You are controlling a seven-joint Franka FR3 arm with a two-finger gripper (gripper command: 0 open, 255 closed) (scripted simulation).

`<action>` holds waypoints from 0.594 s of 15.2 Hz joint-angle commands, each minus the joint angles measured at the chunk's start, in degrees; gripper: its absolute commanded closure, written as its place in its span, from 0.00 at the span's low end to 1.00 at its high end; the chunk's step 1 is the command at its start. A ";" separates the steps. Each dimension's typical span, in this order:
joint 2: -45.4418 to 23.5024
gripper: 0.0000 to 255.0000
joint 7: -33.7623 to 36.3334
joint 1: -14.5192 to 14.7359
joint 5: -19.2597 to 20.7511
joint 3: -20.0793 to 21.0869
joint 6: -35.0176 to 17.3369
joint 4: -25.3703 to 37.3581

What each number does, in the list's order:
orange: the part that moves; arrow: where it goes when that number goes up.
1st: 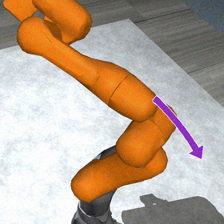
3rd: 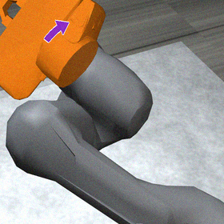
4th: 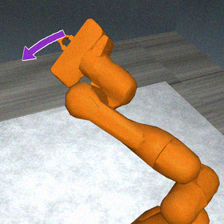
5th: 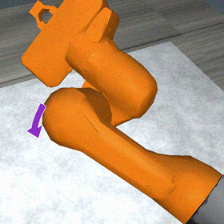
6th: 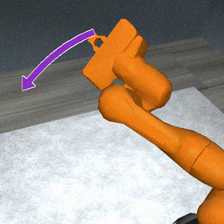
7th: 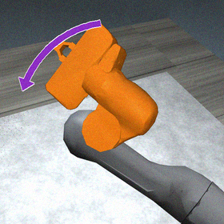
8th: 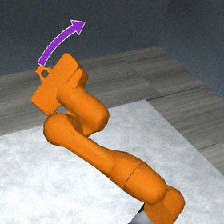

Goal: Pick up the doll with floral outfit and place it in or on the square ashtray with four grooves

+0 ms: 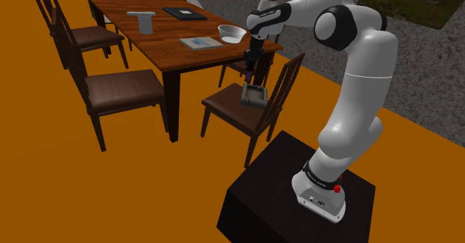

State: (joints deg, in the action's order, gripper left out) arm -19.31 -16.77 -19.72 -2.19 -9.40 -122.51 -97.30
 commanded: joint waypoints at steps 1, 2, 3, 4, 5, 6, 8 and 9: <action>-0.68 1.00 -2.82 -1.90 -0.69 -0.65 0.83 1.53; -1.20 1.00 -4.08 -2.81 -1.02 -0.93 1.46 2.66; -1.78 1.00 -5.32 -3.71 -1.37 -1.21 2.12 3.89; -2.41 1.00 -6.55 -4.63 -1.72 -1.47 2.82 5.19; -3.11 1.00 -7.76 -5.56 -2.07 -1.72 3.55 6.60; -3.86 1.00 -8.96 -6.50 -2.44 -1.96 4.32 8.09; -4.75 1.00 -10.03 -7.35 -2.80 -2.12 4.34 8.98; -4.93 1.00 -10.07 -7.36 -2.86 -2.09 3.65 8.47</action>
State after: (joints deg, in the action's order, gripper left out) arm -23.72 -26.48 -26.83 -4.89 -11.49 -118.73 -89.21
